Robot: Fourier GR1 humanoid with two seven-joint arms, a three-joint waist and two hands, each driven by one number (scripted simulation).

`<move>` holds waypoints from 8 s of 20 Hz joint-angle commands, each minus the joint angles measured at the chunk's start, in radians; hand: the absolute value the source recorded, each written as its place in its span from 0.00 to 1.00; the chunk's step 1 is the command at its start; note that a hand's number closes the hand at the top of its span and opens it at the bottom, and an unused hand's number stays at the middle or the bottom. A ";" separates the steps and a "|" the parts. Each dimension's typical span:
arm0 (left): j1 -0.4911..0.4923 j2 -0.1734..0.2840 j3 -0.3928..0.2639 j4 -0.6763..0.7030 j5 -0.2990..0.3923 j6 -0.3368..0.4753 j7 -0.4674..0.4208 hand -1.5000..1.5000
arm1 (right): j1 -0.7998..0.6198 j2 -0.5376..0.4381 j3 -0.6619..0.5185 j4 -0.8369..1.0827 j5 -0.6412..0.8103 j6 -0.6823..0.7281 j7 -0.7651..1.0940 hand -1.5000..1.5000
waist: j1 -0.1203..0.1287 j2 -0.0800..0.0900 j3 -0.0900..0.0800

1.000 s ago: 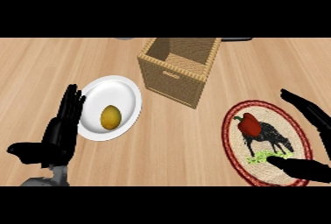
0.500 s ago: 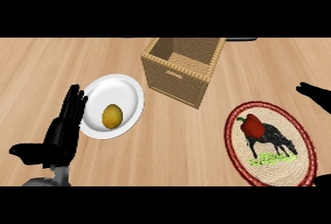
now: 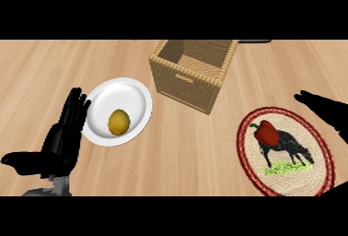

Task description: Pick the bell pepper from the placemat and place it in the basket

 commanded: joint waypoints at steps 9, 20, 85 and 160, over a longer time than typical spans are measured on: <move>0.007 -0.017 0.068 0.024 -0.015 -0.070 -0.021 0.50 | -0.007 0.170 0.018 0.223 0.260 0.016 -0.161 0.00 | -0.002 0.001 0.001; -0.004 -0.104 0.056 0.049 -0.095 -0.062 -0.029 0.50 | 0.048 0.314 0.039 0.280 0.466 -0.010 -0.301 0.00 | -0.004 0.000 0.001; 0.023 -0.196 0.151 -0.019 -0.186 -0.173 0.037 0.50 | -0.035 0.542 -0.021 0.909 0.986 -0.319 -0.814 1.00 | -0.003 0.000 0.001; 0.025 -0.222 0.122 0.024 -0.210 -0.165 -0.020 0.50 | -0.854 0.824 0.453 1.395 0.772 -1.108 0.633 1.00 | 0.032 0.006 0.000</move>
